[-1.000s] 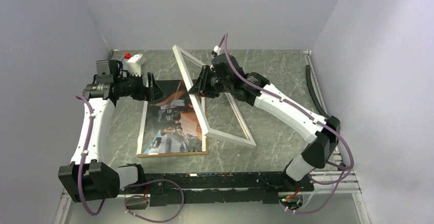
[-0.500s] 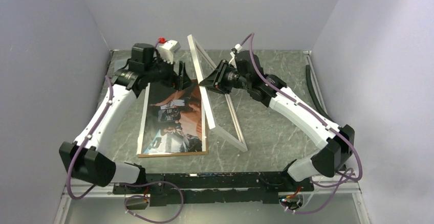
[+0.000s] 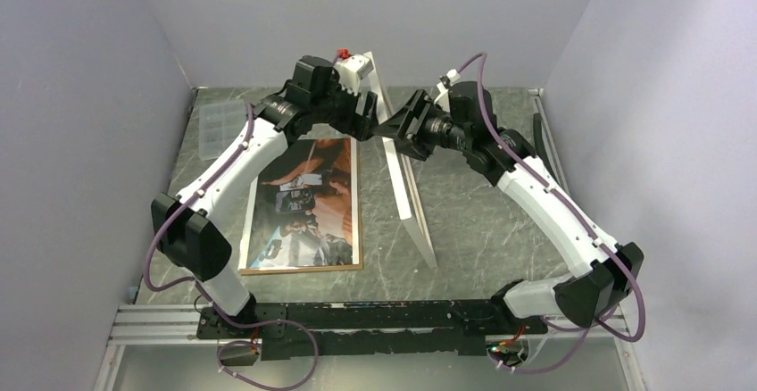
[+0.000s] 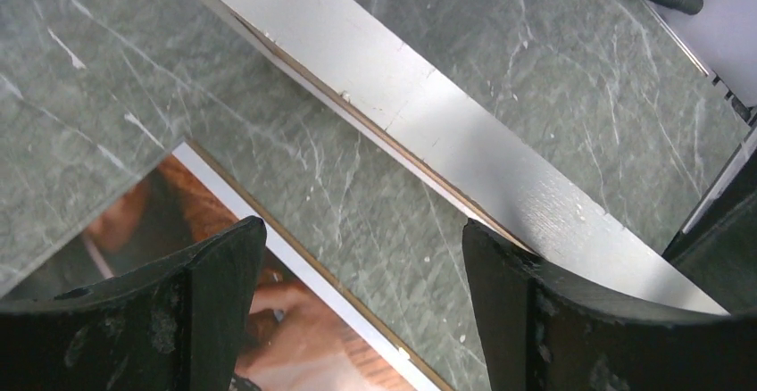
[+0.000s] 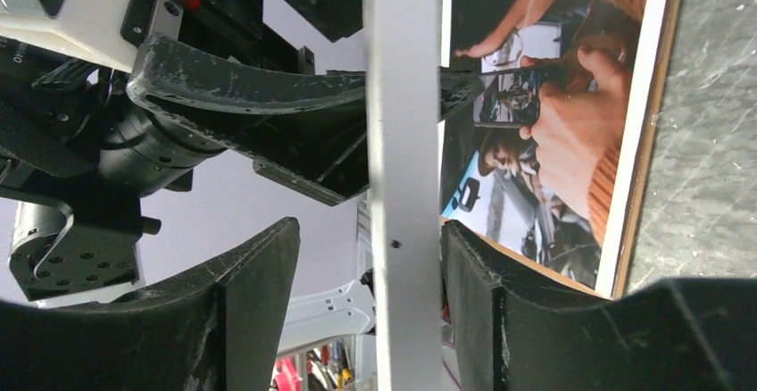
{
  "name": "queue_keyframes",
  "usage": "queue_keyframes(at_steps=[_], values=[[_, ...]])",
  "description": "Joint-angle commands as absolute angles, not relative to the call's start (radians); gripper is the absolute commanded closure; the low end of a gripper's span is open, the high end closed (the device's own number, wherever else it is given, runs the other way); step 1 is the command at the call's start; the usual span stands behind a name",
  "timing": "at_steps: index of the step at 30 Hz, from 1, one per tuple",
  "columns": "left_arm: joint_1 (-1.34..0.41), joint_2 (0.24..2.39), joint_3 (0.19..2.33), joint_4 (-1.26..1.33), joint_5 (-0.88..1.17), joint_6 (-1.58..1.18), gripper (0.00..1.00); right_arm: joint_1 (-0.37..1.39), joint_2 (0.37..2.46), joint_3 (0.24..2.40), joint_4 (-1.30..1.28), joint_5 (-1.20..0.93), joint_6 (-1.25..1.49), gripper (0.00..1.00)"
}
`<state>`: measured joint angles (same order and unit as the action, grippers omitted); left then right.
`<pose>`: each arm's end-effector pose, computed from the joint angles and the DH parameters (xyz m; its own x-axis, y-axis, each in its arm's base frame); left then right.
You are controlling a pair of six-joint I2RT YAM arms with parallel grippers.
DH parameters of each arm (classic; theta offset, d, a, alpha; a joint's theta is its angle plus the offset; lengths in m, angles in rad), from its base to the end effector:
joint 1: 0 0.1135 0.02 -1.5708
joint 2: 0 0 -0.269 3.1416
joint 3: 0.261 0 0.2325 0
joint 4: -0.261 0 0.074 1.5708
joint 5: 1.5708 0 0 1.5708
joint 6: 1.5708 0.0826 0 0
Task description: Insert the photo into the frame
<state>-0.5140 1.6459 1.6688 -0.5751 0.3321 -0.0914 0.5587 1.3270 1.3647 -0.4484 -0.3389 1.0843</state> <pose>0.3289 -0.2166 0.3671 -0.5194 0.1942 -0.8322 0.6619 0.7074 -0.2480 0.2539 0.1911 0.3823 -0.8287 0.4652 -0.3113 -0.0553 0.4854 0.8725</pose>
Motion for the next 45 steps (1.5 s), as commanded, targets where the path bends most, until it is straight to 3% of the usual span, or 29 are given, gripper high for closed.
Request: queue_keyframes(at_steps=[1,8,23,34,42,45], values=[[-0.551,1.666,1.746,-0.510,0.278,-0.104,0.14,0.553,1.335,1.502,-0.573,-0.381,0.980,0.35],[-0.578,1.710,1.797,-0.505,0.258,-0.104,0.14,0.554,1.435,1.755,-0.953,-0.246,0.721,0.29],[-0.625,1.787,1.864,-0.505,0.240,-0.069,0.13,0.604,1.503,1.897,-1.164,-0.038,0.534,0.29],[-0.603,1.750,1.812,-0.536,0.182,-0.064,0.13,0.605,1.481,1.897,-1.290,0.267,0.477,0.54],[-0.455,1.614,1.602,-0.580,0.199,-0.072,0.12,0.575,1.385,1.625,-1.213,0.346,0.473,0.93],[-0.405,1.556,1.493,-0.572,0.203,-0.068,0.12,0.566,1.370,1.558,-1.183,0.344,0.478,0.98]])
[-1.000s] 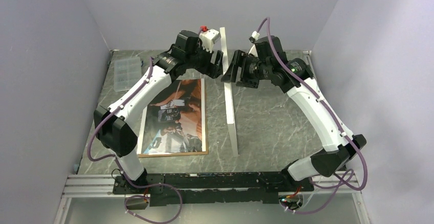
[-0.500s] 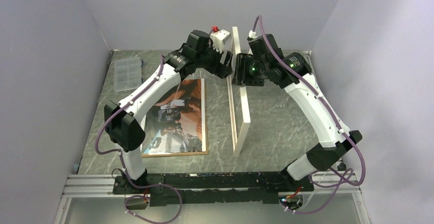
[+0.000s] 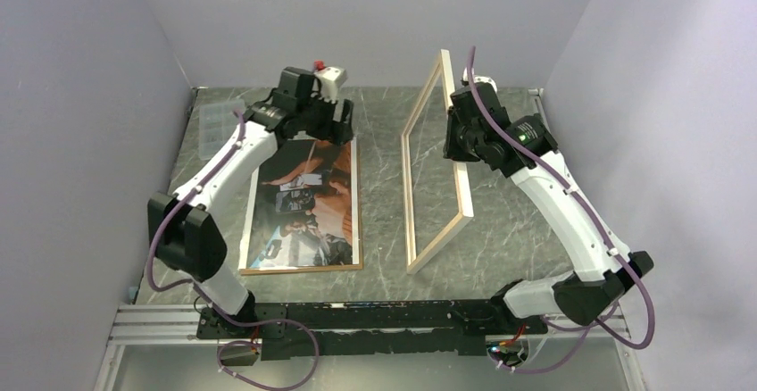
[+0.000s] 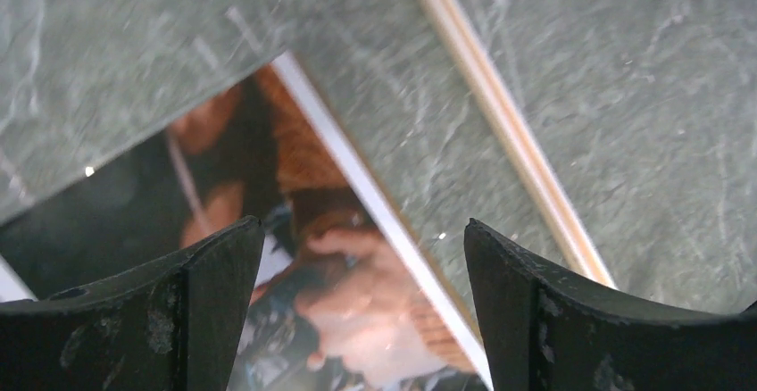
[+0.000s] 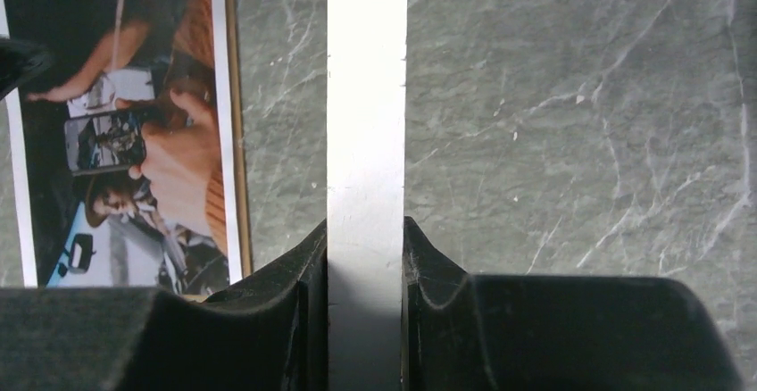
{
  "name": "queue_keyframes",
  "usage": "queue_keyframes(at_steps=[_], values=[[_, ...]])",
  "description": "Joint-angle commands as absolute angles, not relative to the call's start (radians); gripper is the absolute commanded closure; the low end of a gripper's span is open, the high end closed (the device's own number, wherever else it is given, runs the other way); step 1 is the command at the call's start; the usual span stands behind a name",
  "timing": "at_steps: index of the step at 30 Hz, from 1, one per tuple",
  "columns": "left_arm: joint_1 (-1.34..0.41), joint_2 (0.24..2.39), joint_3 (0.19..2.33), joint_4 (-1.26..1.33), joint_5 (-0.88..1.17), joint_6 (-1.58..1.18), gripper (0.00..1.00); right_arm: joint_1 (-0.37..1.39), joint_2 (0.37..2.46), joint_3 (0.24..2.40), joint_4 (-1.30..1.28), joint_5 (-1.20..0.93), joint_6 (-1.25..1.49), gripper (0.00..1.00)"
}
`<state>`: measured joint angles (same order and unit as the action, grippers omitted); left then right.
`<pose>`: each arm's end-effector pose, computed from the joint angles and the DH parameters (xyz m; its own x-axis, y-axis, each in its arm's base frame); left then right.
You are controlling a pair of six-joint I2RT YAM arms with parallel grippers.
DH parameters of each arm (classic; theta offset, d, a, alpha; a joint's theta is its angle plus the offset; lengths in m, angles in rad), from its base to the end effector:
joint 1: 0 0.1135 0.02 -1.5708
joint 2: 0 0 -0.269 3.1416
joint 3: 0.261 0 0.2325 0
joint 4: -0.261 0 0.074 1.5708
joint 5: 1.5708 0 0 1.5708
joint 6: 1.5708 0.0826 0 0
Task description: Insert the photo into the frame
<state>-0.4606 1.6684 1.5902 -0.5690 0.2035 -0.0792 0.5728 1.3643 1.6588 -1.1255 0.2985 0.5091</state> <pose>0.3495 -0.1920 0.3301 -0.5843 0.2034 -0.7856 0.5352 0.8243 -0.1846 0.2363 0.1235 0.3864 -0.7133 0.0943 -0.6945 -0.0043 0.9903 0.1389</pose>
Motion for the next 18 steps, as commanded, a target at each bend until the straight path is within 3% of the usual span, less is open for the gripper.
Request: queue_keyframes(at_steps=[1,8,18], values=[[-0.391,1.539,1.466,-0.571,0.204,-0.065,0.11,0.561,1.367,1.541,-1.176,0.344,0.477,0.98],[-0.327,1.452,1.317,-0.562,0.200,-0.042,0.11,0.510,1.358,1.445,-1.113,0.292,0.442,1.00],[-0.302,1.431,1.269,-0.565,0.200,-0.027,0.11,0.313,1.271,1.347,-1.093,0.234,0.385,1.00]])
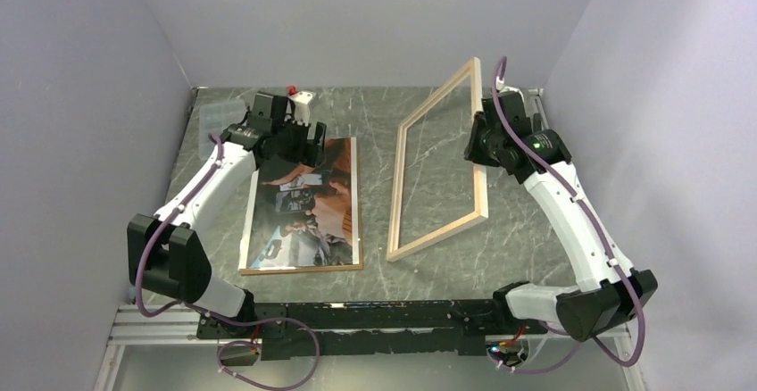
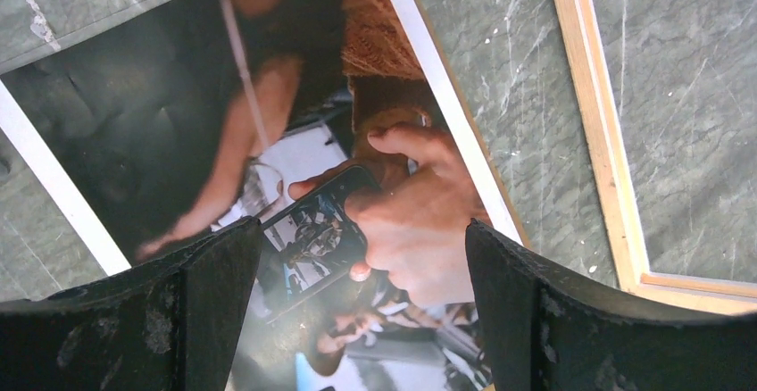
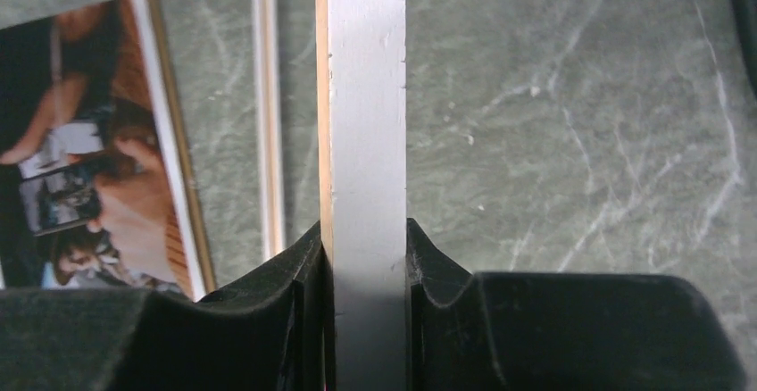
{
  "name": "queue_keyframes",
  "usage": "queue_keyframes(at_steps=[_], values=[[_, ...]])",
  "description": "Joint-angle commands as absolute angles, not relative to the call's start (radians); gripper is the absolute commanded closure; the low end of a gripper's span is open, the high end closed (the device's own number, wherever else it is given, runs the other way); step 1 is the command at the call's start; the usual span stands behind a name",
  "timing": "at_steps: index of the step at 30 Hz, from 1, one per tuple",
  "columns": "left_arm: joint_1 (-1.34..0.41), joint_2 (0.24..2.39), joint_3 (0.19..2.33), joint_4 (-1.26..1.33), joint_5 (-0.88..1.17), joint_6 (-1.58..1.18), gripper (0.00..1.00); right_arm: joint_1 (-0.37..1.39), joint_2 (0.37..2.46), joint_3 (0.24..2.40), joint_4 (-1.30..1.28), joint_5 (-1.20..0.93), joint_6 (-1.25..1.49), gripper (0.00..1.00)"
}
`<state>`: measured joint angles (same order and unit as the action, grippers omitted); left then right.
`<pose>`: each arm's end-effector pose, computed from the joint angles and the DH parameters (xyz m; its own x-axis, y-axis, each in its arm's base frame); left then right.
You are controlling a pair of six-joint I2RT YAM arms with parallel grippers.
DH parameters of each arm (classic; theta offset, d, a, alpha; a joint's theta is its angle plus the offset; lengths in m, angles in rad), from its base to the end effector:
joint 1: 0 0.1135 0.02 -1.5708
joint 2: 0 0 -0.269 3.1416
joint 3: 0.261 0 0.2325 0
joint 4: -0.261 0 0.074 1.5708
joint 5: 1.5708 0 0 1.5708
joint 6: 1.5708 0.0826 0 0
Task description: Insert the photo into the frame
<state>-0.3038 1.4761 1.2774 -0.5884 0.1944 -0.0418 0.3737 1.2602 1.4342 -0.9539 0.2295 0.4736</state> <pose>0.3159 -0.1158 0.2860 -0.6930 0.1743 -0.6996 0.3950 0.9035 -0.1662 0.2475 0.0768 0.3590 -0.6761 0.2120 -0.7057 0.1162 0.9764 0.1819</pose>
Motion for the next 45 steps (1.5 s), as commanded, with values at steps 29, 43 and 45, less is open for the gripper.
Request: queue_keyframes(at_steps=[29,43,45], values=[[-0.301,1.453,1.188,-0.537,0.206,0.034,0.12,0.335,1.429,1.199,-0.948,0.298,0.255,1.00],[-0.304,1.552,1.055,-0.370,0.267,0.132,0.15,0.336,1.556,1.166,-0.946,0.438,0.312,0.95],[-0.305,1.546,1.046,-0.362,0.261,0.143,0.15,0.336,1.579,1.169,-0.942,0.447,0.332,0.96]])
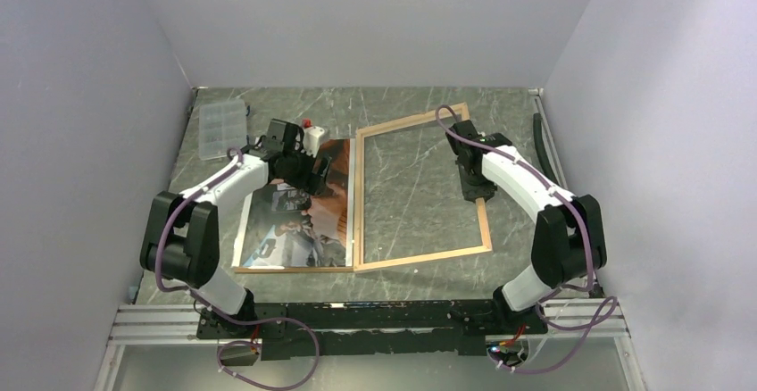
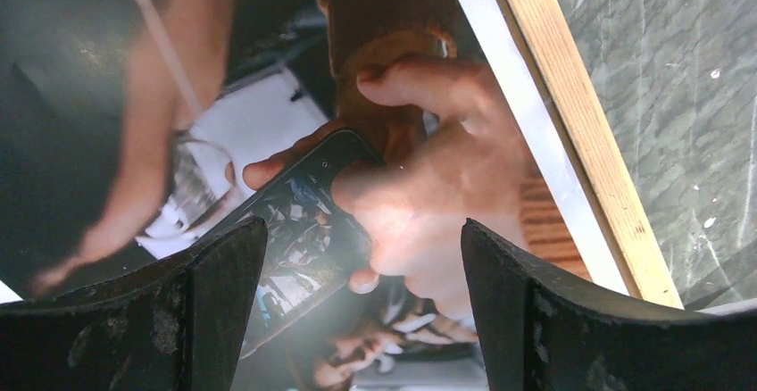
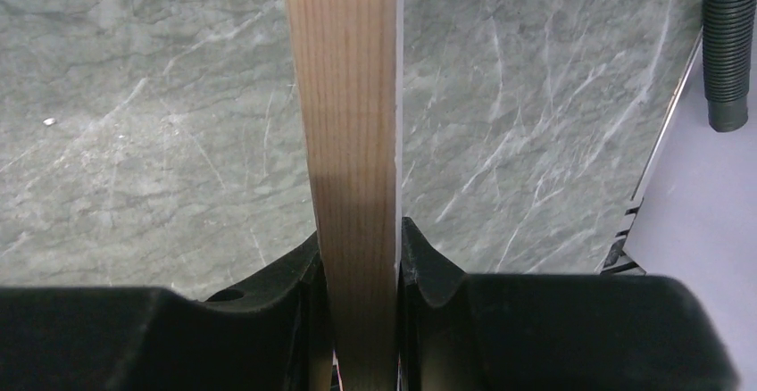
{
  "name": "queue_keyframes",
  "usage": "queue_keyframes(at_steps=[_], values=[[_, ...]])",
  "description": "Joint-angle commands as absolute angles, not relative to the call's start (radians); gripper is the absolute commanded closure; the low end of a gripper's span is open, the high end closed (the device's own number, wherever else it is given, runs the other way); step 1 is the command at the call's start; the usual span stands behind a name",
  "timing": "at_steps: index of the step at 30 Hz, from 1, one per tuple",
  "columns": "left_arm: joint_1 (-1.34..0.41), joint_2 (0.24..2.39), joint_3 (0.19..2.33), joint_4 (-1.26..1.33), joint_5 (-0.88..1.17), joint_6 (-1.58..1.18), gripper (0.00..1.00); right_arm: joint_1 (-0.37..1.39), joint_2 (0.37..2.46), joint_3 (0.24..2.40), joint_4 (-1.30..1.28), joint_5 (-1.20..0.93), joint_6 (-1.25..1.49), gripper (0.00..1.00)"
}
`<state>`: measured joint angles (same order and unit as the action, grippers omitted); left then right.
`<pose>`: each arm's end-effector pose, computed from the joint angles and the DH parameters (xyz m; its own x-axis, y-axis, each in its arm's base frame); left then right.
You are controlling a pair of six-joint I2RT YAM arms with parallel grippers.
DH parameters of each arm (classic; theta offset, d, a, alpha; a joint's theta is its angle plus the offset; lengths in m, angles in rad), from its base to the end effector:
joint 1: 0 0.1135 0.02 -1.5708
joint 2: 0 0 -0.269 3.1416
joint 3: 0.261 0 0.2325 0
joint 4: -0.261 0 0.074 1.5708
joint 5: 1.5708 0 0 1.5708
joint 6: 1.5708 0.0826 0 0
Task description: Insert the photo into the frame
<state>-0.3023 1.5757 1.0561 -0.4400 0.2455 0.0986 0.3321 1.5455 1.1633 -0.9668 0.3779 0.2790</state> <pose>0.3134 -0.1188 0.1968 -0.7365 0.3297 -0.5907 0.4969 0.8562 -0.1416 0.2720 0.0615 0.2072 -0.9489 -0.0565 -0.3106 0.0364 0.9577 -0.2854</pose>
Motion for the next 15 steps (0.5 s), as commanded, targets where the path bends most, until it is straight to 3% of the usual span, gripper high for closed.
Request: queue_keyframes(at_steps=[1,15], values=[[-0.305,1.546,1.047,-0.365,0.259,0.147,0.15,0.336,1.588,1.166,-0.937,0.453,0.345,0.96],[-0.289,1.466,1.045,-0.436,0.262,0.186,0.14,0.351,1.720,1.065,-0.791,0.592,0.447,0.97]])
